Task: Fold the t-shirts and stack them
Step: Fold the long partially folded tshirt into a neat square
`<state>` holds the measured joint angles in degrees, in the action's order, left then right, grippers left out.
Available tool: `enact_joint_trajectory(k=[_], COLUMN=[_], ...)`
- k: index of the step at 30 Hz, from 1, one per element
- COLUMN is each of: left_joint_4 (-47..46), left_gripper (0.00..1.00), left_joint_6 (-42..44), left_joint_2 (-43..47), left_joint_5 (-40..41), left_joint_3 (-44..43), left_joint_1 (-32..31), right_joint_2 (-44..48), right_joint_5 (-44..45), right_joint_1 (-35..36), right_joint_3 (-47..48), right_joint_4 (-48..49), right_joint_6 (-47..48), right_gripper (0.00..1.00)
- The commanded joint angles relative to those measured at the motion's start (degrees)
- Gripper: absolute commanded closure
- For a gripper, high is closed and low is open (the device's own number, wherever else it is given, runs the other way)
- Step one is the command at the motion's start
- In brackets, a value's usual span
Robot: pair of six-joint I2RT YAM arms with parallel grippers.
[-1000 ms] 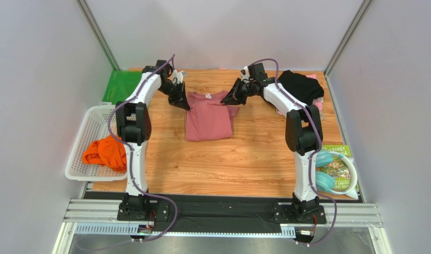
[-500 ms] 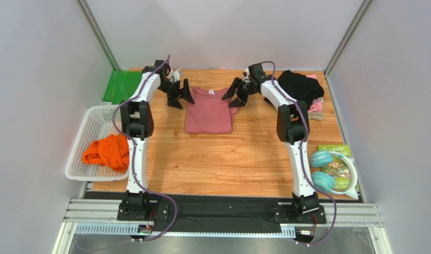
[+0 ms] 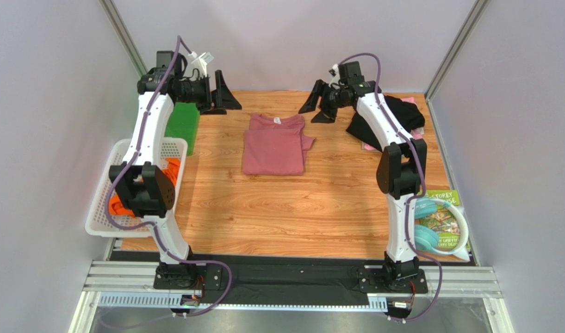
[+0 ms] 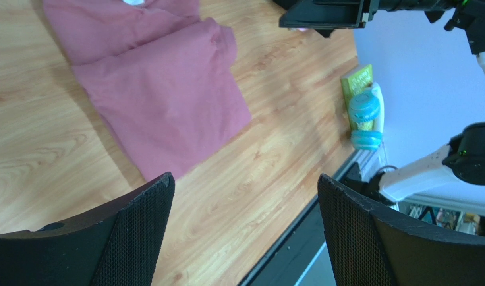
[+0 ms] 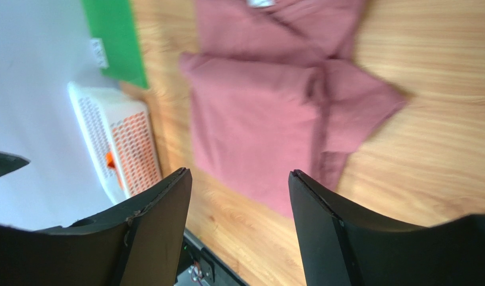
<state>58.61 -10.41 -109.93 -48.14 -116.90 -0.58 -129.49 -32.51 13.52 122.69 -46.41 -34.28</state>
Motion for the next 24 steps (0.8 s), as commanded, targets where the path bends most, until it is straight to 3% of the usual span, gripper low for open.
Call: enact_joint_trajectory(k=[1,8,13,17,24], left_joint_4=[-4.7,-11.3,-12.3,-14.4,-19.7], left_gripper=[0.06,0.06,0.09,0.09,0.09], left_joint_6=[-1.6,-3.2,-4.3,-4.4,-4.8], left_joint_2=[3.7,-2.1,-11.3,-10.7,-11.0], left_joint_5=[-5.6,-9.2,-12.8,-13.4,-11.6], left_joint_3=[8.6,17.7,12.9,15.2,19.0], left_joint_1=[0.2,-3.5,-4.4,-4.7,-6.7], right_joint_2=[4.9,1.0,-7.3,-14.4,-18.4], right_joint_5=[-4.8,-11.9,-17.6,-19.8,-18.4], right_joint_1=[6.3,9.0,9.0,8.5,7.5], right_joint_3=[-3.9,-14.0,-7.2,0.7,-4.4], right_joint_4=[1.2,15.4,19.3,21.5,23.6], right_joint_6=[0.7,-7.6,-12.5,-16.2,-18.6], right_gripper=[0.34,0.38,0.44,0.44,0.46])
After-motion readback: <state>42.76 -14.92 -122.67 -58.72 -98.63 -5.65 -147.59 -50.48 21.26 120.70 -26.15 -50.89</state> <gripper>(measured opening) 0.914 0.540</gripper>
